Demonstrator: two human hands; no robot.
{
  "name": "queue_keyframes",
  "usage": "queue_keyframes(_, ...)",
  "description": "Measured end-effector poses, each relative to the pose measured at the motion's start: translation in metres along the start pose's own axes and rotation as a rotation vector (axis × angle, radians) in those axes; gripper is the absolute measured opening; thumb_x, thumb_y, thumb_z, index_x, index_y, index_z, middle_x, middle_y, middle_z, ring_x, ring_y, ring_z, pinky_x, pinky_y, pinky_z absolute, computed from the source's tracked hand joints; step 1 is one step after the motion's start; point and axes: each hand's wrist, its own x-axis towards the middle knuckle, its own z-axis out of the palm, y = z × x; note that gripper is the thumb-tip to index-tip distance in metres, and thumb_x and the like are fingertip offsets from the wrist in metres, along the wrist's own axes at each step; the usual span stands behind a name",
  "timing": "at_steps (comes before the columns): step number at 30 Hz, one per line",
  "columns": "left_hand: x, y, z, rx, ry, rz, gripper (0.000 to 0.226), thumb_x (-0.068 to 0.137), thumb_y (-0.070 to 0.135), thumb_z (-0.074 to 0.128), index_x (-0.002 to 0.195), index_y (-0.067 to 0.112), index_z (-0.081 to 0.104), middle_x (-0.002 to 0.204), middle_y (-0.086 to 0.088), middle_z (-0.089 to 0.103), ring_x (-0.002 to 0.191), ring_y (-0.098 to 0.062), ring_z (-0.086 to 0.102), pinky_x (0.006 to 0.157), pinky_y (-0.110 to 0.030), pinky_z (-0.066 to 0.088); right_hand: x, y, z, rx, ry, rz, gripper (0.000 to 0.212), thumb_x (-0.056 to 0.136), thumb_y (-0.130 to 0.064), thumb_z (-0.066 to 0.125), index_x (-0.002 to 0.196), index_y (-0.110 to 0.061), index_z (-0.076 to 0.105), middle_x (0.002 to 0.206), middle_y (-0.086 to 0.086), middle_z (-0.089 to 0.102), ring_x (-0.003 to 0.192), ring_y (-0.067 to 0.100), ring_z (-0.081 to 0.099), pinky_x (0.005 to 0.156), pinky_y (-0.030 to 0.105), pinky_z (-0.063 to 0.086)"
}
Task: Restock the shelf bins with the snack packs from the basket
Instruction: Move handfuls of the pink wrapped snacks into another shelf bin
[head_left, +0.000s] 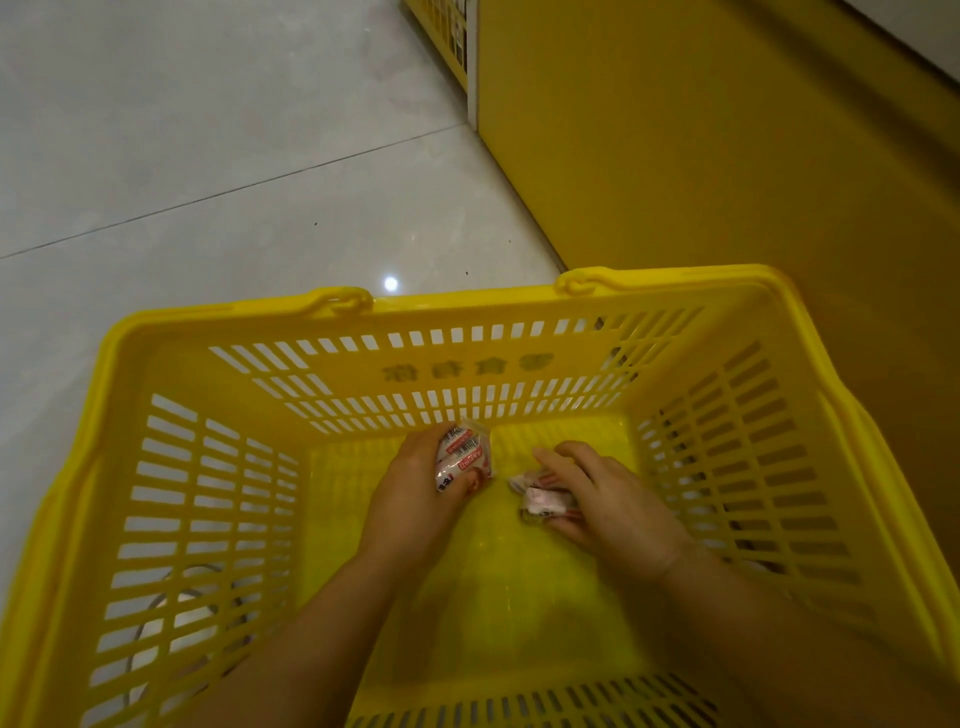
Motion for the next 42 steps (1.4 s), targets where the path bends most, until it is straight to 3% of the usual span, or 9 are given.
queue_keyframes(6,0.001,0.001,-0.002,0.154,0.013,0.071,0.058,0.087,0.035,0.067,0.139,0.025,0.044,0.133,0.004,0.051,0.116,-0.016,0.052,0.088,-0.026,0.043,0.006,-0.003,-0.005,-0.079,0.050,0.048,0.041,0.060,-0.040,0.086,0.084,-0.017,0.063,0.080,0.001,0.061,0.071,0.023,0.061,0.068,0.035,0.049)
queue_keyframes(10,0.001,0.001,0.002,0.427,-0.023,0.210,0.060,0.087,0.047,0.060,0.141,0.030,0.041,0.137,0.008,0.051,0.119,-0.016,0.051,0.090,-0.031,0.041,0.010,-0.001,-0.004,-0.210,0.083,0.066,0.041,0.063,-0.049,0.081,0.082,-0.016,0.064,0.087,0.002,0.064,0.083,0.026,0.062,0.091,0.041,0.034)
queue_keyframes(14,0.001,-0.007,0.010,0.592,-0.086,0.189,0.066,0.090,0.055,0.050,0.148,0.031,0.028,0.144,0.009,0.044,0.126,-0.016,0.043,0.098,-0.032,0.036,0.010,0.001,-0.006,-0.223,0.058,0.101,0.042,0.061,-0.056,0.078,0.080,-0.021,0.065,0.091,-0.001,0.066,0.088,0.027,0.062,0.092,0.044,0.031)
queue_keyframes(16,0.004,-0.009,0.013,0.659,-0.122,0.192,0.068,0.092,0.055,0.046,0.150,0.029,0.022,0.147,0.007,0.037,0.128,-0.016,0.040,0.098,-0.031,0.037,0.012,0.002,-0.005,-0.104,-0.018,0.164,0.043,0.069,-0.055,0.074,0.090,-0.021,0.060,0.089,-0.003,0.062,0.087,0.023,0.060,0.089,0.037,0.033)
queue_keyframes(20,0.011,-0.003,0.015,0.679,-0.168,0.166,0.065,0.092,0.054,0.048,0.148,0.031,0.024,0.139,0.006,0.043,0.122,-0.016,0.046,0.089,-0.029,0.042,0.017,0.006,0.006,0.048,-0.140,0.312,0.082,0.082,-0.057,0.061,0.146,-0.019,0.027,0.143,0.000,0.039,0.130,0.019,0.037,0.107,0.031,0.027)
queue_keyframes(27,0.003,-0.004,0.008,0.568,-0.071,0.069,0.061,0.084,0.062,0.054,0.137,0.038,0.039,0.124,0.012,0.057,0.110,-0.012,0.054,0.081,-0.029,0.043,0.016,0.009,0.005,-0.034,-0.256,0.540,0.094,0.072,-0.079,0.051,0.144,-0.021,0.031,0.137,0.001,0.044,0.124,0.020,0.038,0.104,0.034,0.032)
queue_keyframes(35,0.002,-0.007,0.010,0.541,-0.023,0.066,0.059,0.083,0.063,0.054,0.136,0.039,0.041,0.123,0.013,0.057,0.109,-0.013,0.055,0.078,-0.028,0.042,0.025,-0.010,0.002,0.119,-0.242,0.358,0.063,0.075,-0.045,0.073,0.128,-0.025,0.046,0.127,0.001,0.038,0.117,0.020,0.042,0.090,0.031,0.045)
queue_keyframes(39,0.002,-0.007,0.009,0.507,0.021,0.073,0.060,0.083,0.060,0.058,0.136,0.038,0.044,0.125,0.012,0.057,0.108,-0.013,0.056,0.077,-0.029,0.045,0.021,-0.020,0.006,0.042,-0.072,0.121,0.044,0.068,-0.021,0.082,0.108,-0.018,0.065,0.119,0.009,0.061,0.102,0.029,0.061,0.081,0.036,0.051)
queue_keyframes(42,0.002,-0.008,0.006,0.546,0.005,0.085,0.060,0.084,0.061,0.055,0.138,0.038,0.042,0.133,0.012,0.050,0.108,-0.013,0.057,0.078,-0.030,0.047,0.018,-0.018,0.011,-0.074,-0.029,0.053,0.047,0.068,-0.030,0.082,0.112,-0.020,0.067,0.106,0.002,0.068,0.092,0.025,0.065,0.078,0.034,0.053)
